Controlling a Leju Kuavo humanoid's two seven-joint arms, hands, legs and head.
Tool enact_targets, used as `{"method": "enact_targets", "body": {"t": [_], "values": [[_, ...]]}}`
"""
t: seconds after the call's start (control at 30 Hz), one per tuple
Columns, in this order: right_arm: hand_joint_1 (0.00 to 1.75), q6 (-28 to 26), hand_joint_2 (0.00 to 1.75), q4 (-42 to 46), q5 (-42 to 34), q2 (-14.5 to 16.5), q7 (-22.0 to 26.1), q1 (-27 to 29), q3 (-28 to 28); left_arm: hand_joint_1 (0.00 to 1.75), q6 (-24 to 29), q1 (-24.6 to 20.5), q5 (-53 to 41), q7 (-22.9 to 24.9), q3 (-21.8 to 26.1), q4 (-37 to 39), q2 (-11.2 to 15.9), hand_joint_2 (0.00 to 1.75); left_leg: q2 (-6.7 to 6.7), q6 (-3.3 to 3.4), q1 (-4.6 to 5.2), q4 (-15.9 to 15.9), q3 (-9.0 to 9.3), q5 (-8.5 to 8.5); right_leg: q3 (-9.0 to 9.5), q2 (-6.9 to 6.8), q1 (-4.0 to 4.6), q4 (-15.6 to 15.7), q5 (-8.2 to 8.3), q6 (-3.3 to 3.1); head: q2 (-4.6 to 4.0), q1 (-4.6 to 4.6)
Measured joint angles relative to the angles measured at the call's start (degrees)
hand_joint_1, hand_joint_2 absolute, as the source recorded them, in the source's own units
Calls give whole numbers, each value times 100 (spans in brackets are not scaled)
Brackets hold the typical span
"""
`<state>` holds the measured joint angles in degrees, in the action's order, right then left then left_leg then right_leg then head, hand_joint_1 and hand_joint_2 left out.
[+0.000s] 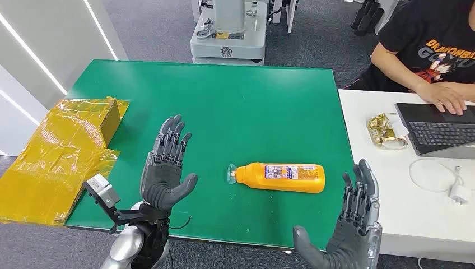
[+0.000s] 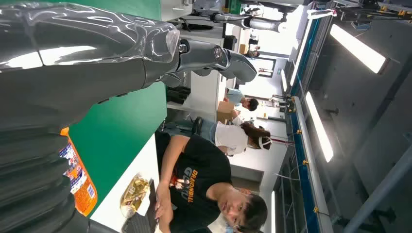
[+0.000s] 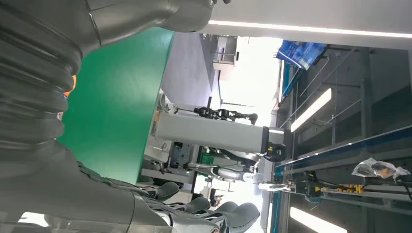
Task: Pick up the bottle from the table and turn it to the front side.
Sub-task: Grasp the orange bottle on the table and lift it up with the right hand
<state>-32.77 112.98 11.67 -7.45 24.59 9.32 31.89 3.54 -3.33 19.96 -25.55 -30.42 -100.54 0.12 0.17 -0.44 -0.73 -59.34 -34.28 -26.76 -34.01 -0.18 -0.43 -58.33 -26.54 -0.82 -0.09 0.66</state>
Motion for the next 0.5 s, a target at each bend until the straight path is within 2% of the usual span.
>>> {"method": "enact_targets", "body": {"t": [0.13, 0.23, 0.4, 0.5], "values": [[0, 43, 175, 0, 39, 0, -14, -2, 0, 0, 27, -8, 32, 0, -2, 0, 34, 175, 0, 0, 0, 0, 0, 0, 0, 0, 0, 0, 0, 0, 0, 0], [0, 92, 175, -1, 367, 0, -145, -6, -5, 0, 2, -10, 66, -1, -2, -1, 68, 175, 0, 0, 0, 0, 0, 0, 0, 0, 0, 0, 0, 0, 0, 0], [0, 288, 175, -2, 1267, -22, -449, -31, -122, 0, -35, 4, -1, 45, -2, -41, 44, 175, 0, 0, 0, 0, -1, 0, 0, 0, 0, 0, 0, 0, 0, -1], [0, 932, 175, -5, 2349, -147, -1027, -142, -301, 0, -37, 8, -17, 74, -2, -89, 43, 175, 1, 0, 0, 0, -1, 0, 1, 1, 0, 0, 0, 0, 0, 0]]}}
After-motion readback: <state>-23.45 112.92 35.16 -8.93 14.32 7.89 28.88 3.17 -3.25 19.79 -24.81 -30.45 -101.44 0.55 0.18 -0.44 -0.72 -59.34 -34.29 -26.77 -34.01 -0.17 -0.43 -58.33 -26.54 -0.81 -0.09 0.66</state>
